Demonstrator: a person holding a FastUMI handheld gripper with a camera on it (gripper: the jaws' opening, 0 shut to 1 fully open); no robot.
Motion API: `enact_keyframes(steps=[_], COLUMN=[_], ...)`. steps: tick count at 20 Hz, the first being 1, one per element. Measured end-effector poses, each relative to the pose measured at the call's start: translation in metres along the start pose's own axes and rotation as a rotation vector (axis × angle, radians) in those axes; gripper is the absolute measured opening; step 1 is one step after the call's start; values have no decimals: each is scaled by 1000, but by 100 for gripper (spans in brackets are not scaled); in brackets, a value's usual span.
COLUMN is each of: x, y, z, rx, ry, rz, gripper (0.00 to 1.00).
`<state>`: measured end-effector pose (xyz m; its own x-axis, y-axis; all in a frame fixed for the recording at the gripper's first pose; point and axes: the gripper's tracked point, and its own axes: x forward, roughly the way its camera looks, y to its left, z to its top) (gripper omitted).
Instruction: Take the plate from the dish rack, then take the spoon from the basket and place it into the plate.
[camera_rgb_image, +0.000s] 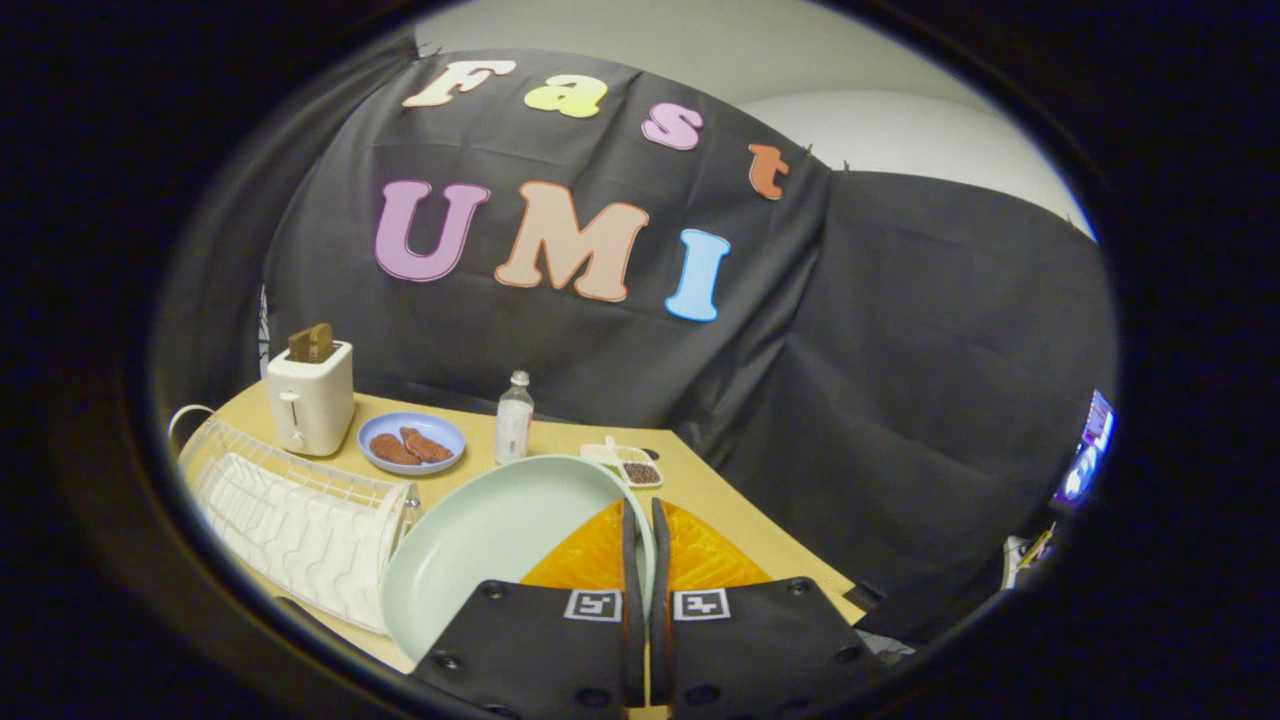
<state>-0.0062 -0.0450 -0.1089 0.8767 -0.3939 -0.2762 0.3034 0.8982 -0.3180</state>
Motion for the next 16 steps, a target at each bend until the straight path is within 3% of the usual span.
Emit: enact_keyframes(steps=[16], x=[35], y=[-20], z=[-127], rx=[122], ry=[249], rz=[221], gripper=[5])
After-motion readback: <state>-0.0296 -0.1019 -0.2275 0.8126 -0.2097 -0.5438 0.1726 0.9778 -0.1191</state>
